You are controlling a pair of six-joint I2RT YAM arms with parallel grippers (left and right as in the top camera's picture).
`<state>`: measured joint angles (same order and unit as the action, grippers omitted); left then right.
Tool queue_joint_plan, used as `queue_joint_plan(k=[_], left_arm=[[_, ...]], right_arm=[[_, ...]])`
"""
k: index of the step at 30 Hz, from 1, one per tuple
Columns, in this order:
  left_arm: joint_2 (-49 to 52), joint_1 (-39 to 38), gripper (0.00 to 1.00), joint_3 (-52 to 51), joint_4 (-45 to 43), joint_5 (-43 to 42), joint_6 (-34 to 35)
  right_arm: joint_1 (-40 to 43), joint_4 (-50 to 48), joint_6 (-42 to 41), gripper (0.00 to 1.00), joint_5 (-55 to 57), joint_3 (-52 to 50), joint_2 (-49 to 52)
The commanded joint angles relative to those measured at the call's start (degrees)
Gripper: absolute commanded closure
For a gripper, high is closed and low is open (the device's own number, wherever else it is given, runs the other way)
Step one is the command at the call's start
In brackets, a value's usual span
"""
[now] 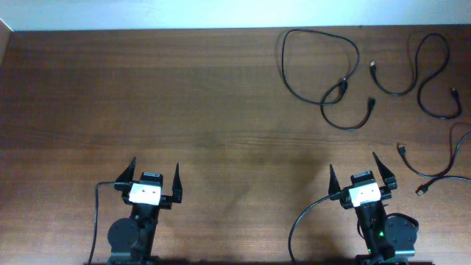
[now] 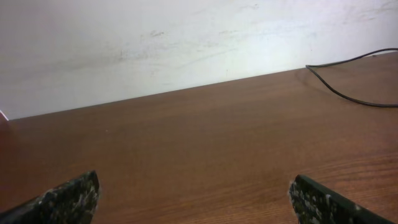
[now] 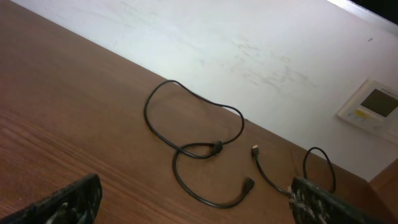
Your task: Untangle cables
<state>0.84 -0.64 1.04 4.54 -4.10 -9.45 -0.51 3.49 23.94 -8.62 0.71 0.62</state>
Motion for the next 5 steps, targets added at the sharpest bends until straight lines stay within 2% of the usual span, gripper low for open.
queue_joint_plan(k=[1, 5], left_arm=[[-0.5, 0.3, 0.01, -0.5, 0.0, 0.4, -0.3], [-0.5, 0.3, 0.01, -0.5, 0.0, 0.4, -0.3]], right_arm=[[0.2, 0.2, -0.4, 0.05, 0.5, -0.4, -0.4], [0.2, 0.2, -0.4, 0.05, 0.5, -0.4, -0.4]])
